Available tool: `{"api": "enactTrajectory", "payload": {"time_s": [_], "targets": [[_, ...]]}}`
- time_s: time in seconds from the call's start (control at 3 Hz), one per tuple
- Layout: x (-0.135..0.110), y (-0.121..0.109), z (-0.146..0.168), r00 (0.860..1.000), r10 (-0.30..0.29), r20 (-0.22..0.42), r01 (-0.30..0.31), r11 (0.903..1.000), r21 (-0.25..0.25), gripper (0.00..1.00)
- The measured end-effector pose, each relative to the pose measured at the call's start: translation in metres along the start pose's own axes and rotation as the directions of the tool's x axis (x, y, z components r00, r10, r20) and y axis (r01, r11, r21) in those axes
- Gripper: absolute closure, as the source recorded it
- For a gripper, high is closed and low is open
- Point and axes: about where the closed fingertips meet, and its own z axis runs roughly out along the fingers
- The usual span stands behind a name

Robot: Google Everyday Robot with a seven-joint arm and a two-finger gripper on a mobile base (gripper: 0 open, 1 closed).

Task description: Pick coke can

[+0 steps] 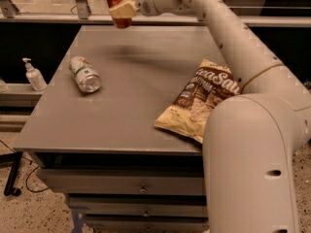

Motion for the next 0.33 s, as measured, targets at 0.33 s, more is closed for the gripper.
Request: {"api": "enactTrajectory", "payload": {"time_s": [0.33], "targets": [[0.0017,-0.0037,-0.0064,1.0,0.001,-0.001,-0.001,1.0,0.006,1.0]]}}
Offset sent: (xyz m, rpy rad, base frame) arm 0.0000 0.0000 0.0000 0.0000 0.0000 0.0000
